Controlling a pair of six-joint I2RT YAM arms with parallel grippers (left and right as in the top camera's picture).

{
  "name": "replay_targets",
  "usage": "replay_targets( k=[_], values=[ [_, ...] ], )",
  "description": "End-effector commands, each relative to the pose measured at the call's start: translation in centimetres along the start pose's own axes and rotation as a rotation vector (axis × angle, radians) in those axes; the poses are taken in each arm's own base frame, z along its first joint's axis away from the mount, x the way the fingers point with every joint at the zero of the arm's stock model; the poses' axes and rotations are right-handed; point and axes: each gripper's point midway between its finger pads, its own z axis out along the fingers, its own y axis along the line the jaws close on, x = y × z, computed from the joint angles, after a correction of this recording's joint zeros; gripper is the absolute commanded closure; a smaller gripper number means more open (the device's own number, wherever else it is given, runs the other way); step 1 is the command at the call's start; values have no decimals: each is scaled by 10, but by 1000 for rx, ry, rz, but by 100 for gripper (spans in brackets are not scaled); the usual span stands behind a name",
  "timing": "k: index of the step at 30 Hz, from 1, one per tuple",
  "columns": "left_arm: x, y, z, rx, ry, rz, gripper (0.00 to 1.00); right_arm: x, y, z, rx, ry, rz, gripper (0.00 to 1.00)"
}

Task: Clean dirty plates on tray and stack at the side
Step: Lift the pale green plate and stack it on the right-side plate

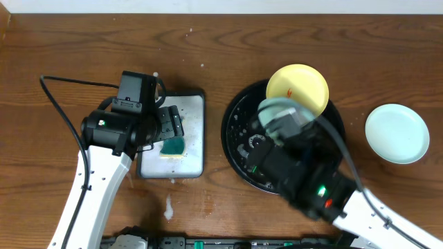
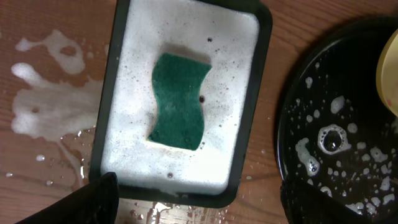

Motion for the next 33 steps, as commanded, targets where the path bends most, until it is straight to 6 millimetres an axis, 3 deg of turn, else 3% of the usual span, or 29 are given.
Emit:
replay_targets(
  k=[1, 6, 11, 14, 17, 22, 26, 31, 32, 33],
  values=[
    [-4, -1, -4, 3, -12, 7, 17, 25, 19, 28, -236, 186, 234, 99],
    [-4, -1, -4, 3, -12, 7, 17, 46, 14, 56, -445, 352, 491, 99],
    [-4, -1, -4, 3, -12, 7, 17, 68, -29, 95, -511, 403, 803, 99],
    [-4, -1, -4, 3, -12, 7, 17, 97, -67, 122, -477, 431, 1024, 99],
    [-4, -1, -4, 3, -12, 7, 17, 143, -101, 144, -391, 500, 1282, 99],
    [-4, -1, -4, 3, -12, 7, 17, 220, -133, 165, -217, 631, 1616, 99],
    [-4, -1, -4, 3, -12, 7, 17, 264, -139, 182, -145, 691, 1712, 99],
    [-4, -1, -4, 3, -12, 7, 17, 290, -120, 190, -160, 792, 1688, 99],
    [-4, -1, -4, 3, -12, 7, 17, 292, -117, 190, -170, 807, 1679, 96],
    [-4, -1, -4, 3, -12, 7, 17, 294, -115, 190, -174, 816, 1670, 85]
  ],
)
